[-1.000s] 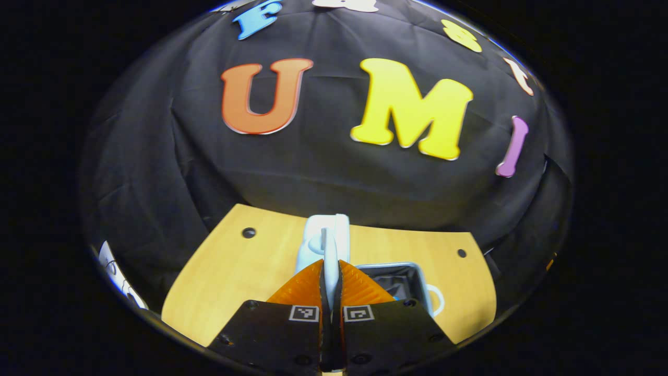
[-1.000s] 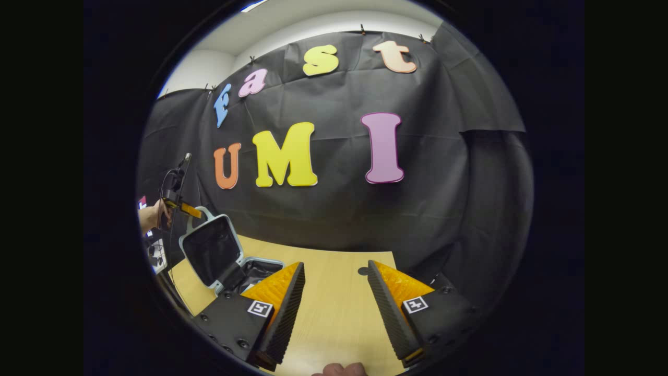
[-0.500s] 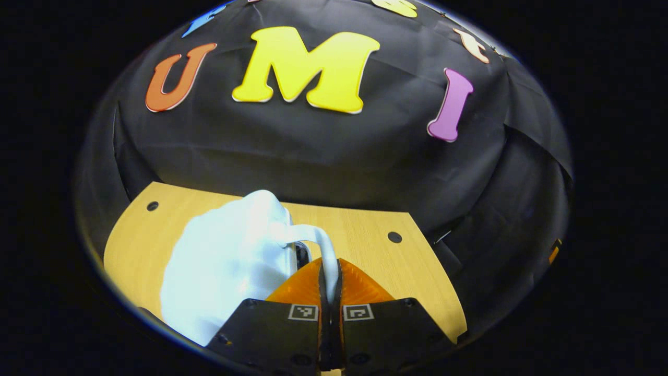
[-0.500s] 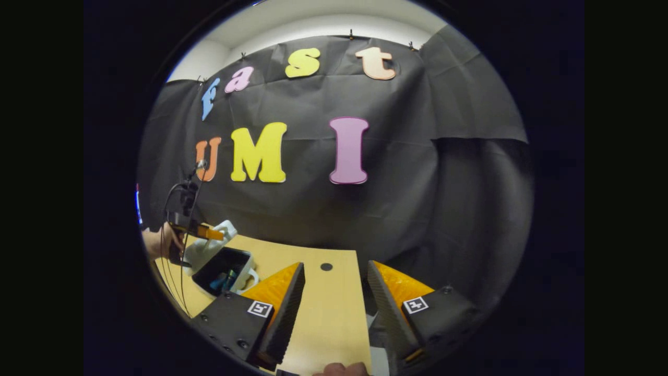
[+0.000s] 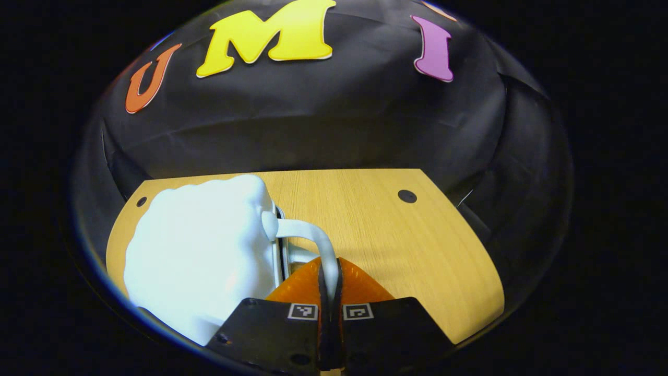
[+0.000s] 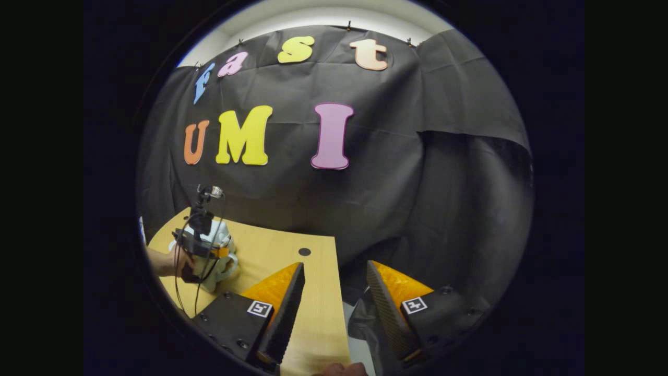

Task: First open the suitcase, pack the skin care products into it, and then close the suitcase.

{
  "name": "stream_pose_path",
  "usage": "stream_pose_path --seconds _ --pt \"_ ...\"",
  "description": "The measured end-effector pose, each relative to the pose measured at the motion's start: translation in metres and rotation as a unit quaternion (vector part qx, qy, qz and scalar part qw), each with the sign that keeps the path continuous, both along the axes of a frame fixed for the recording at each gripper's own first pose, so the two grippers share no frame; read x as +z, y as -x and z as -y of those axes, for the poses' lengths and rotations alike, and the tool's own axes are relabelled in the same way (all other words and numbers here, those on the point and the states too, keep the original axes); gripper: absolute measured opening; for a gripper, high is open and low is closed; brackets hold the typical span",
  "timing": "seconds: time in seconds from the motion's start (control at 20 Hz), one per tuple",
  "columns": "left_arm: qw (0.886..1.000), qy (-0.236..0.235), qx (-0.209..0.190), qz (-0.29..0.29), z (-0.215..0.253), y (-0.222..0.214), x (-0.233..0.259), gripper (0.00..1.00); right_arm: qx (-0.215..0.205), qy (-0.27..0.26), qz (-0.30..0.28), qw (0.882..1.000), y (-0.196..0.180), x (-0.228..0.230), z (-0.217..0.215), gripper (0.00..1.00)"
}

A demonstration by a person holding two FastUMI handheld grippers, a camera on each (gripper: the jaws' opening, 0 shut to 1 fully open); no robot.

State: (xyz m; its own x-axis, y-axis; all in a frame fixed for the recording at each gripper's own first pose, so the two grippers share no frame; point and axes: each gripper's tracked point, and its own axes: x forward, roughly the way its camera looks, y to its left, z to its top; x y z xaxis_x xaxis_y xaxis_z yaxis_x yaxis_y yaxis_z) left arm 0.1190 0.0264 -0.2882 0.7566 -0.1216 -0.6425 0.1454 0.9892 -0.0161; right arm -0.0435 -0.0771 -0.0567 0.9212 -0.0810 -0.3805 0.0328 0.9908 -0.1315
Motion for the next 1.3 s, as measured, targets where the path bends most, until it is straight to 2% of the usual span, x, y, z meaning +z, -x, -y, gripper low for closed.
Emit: stream_pose_path --seconds 0.15,0.4,0.45,0.6,0.7,0.8,0.85,0.9,0.95,1.05,1.15,1.2,1.3 --pt "0.999 -0.034 -0.003 0.003 0.006 -0.002 -0.013 0.04 0.004 0.006 -0.001 1.000 0.000 0.000 -0.002 0.70" --pt "0.991 -0.136 -0.002 0.006 0.009 -0.004 -0.029 0.09 0.005 0.002 -0.005 1.000 0.000 -0.003 -0.007 0.70" --pt "0.990 -0.143 -0.004 0.006 0.010 -0.003 -0.034 0.11 0.005 0.004 -0.004 1.000 0.001 -0.004 -0.005 0.70" --pt "0.992 -0.127 0.019 -0.007 0.007 -0.002 -0.045 0.24 0.004 0.016 -0.009 1.000 -0.003 -0.011 0.004 0.70" --pt "0.995 -0.097 0.007 -0.001 0.018 -0.001 -0.040 0.21 0.004 0.012 -0.011 1.000 -0.005 -0.011 0.007 0.70" --pt "0.997 -0.071 -0.005 0.019 0.032 -0.002 -0.027 0.53 0.005 0.003 -0.007 1.000 -0.011 -0.010 0.002 0.70" --pt "0.996 -0.080 -0.003 0.033 0.033 -0.002 -0.019 0.79 0.007 -0.003 -0.005 1.000 -0.014 -0.009 -0.004 0.68" --pt "0.995 -0.087 -0.003 0.046 0.031 -0.002 -0.005 0.89 0.014 -0.009 0.000 1.000 -0.017 -0.007 -0.011 0.68" --pt "0.995 -0.084 -0.004 0.062 0.032 0.000 0.012 0.94 0.022 -0.013 0.010 1.000 -0.020 -0.001 -0.020 0.70" --pt "0.992 -0.053 0.006 0.114 0.034 0.006 0.066 0.95 0.040 -0.019 0.036 0.998 -0.031 0.014 -0.037 0.70" --pt "0.983 -0.035 0.029 0.176 0.022 0.014 0.134 0.95 0.052 -0.036 0.063 0.996 -0.047 0.028 -0.057 0.70" --pt "0.978 -0.027 0.039 0.202 0.014 0.021 0.164 0.99 0.058 -0.047 0.076 0.994 -0.054 0.036 -0.069 0.70" --pt "0.968 -0.012 0.041 0.248 0.006 0.030 0.213 0.99 0.068 -0.069 0.102 0.990 -0.066 0.055 -0.090 0.70"
